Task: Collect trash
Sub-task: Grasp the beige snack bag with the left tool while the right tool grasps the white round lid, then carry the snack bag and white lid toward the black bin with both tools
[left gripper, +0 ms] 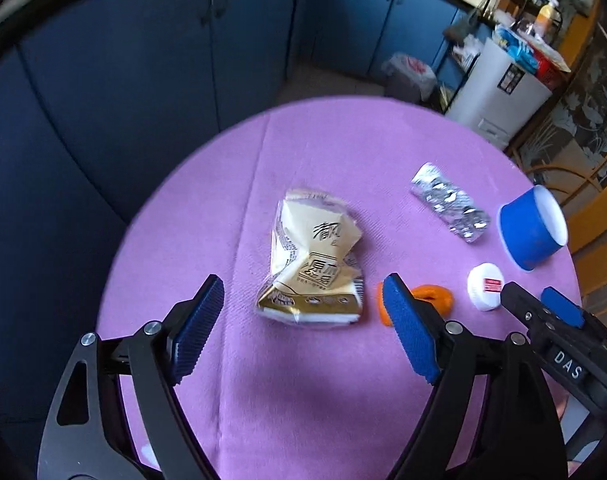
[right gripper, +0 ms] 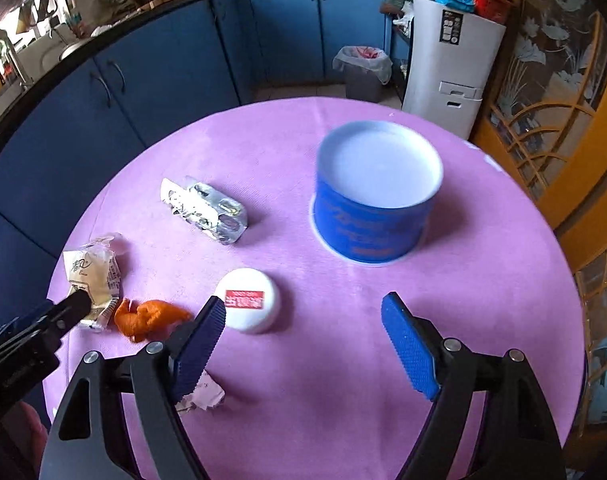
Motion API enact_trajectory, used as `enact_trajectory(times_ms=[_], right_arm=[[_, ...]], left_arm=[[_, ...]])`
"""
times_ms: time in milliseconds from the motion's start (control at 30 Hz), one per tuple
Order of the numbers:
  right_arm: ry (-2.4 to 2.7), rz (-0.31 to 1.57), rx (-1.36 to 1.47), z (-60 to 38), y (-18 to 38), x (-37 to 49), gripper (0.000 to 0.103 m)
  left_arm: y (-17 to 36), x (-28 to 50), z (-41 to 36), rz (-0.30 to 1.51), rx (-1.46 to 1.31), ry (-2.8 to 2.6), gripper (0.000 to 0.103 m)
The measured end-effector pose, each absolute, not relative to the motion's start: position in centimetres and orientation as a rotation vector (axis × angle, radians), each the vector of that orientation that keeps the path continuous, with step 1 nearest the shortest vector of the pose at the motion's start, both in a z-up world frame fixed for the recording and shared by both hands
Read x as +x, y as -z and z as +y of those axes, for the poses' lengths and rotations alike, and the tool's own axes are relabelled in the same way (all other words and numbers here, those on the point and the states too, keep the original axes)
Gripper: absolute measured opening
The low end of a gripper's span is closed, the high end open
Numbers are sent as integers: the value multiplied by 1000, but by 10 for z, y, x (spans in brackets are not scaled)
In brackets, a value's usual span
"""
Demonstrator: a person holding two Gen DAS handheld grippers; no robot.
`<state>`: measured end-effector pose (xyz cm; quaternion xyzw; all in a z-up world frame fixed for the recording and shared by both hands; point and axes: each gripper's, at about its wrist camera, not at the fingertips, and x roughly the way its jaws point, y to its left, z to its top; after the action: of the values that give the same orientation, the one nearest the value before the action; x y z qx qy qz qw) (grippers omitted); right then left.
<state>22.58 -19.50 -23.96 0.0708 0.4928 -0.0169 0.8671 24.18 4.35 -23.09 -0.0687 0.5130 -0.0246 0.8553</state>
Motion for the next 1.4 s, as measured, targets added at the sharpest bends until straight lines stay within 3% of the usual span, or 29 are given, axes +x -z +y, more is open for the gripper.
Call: enact_trajectory(times_ms=[267,300,367,400,467,533,700,967,1400], right_arm=[[35,1044,83,-173,251,237,77],[31,1050,76,-170,252,237,67],[47,1041,46,-166,253,235,62],[37,1034,42,-165,253,234,51],[19,1024,40,-163,250,232,39],[13,1030,45,-163,250,229,39],[21,1007,63,-171,240,218,39],[33,961,88,-189,217,203,39],[90,905,167,-245,197,161,39]], left_arm=[[244,258,37,1078,-88,10,81],[244,259,37,1074,-85,5,81],[245,258,38,1058,-66,-19,73],[246,257,36,1048,-47,-32,67],[247,256,38,1033,-31,-36,52],[245,255,42,1039,-47,-31,42],[239,253,46,1048,-72,-47,32],[220,237,40,1026,-85,-36,32],[193,211,-48,969,32,89,32]])
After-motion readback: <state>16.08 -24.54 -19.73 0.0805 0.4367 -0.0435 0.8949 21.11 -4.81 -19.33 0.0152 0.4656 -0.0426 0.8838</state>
